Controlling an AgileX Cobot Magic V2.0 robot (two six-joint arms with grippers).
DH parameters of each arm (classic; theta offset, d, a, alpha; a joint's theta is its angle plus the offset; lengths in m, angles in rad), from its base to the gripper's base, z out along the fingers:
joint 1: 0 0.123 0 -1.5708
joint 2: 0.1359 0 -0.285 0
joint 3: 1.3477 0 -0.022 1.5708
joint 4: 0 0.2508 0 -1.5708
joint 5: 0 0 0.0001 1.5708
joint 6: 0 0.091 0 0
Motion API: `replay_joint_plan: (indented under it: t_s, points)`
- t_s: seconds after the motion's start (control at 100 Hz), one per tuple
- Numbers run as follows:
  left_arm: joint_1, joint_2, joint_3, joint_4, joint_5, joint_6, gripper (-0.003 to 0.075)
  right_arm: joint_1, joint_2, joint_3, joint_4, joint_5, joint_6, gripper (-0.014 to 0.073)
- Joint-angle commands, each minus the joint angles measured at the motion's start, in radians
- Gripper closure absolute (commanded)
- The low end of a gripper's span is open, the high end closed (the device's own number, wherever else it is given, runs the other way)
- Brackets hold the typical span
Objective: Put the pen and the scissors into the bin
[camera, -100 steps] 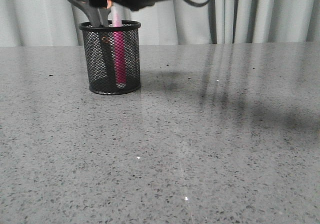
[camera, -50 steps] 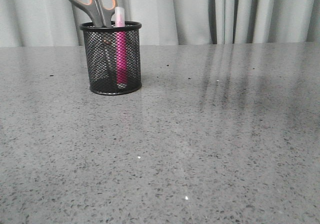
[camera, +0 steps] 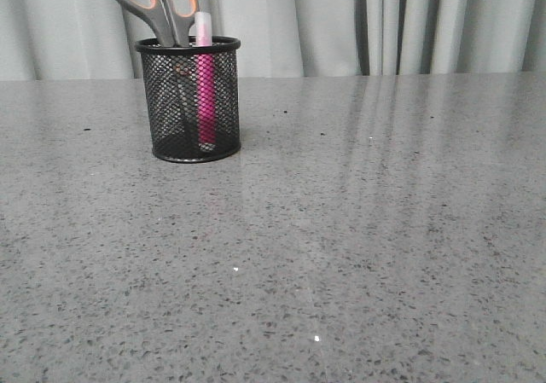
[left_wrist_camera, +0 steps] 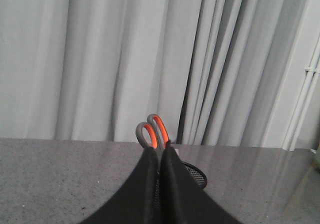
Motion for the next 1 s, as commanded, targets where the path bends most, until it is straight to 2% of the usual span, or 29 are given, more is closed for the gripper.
replay_joint_plan:
  t_s: [0.0, 0.15, 0.33, 0.47, 0.99]
  points:
    - [-0.006, 0.019, -0.012, -0.035, 0.023, -0.009, 0.0739, -0.009, -0.082, 0.054, -0.014, -0.06, -0.003, 0.0662]
    - [-0.006, 0.019, 0.002, -0.035, 0.026, -0.009, 0.0739, -0.009, -0.226, 0.097, -0.014, -0.041, -0.003, 0.0662]
    - [-0.006, 0.019, 0.002, -0.035, 0.026, -0.009, 0.0739, -0.009, -0.335, 0.097, -0.012, 0.105, -0.001, 0.0662]
    - [-0.006, 0.019, 0.002, -0.035, 0.026, -0.009, 0.0739, -0.009, -0.347, 0.097, -0.01, 0.166, -0.001, 0.0662]
    - [-0.006, 0.019, 0.006, -0.035, 0.026, -0.009, 0.0739, -0.009, -0.347, 0.097, -0.01, 0.168, -0.001, 0.0662]
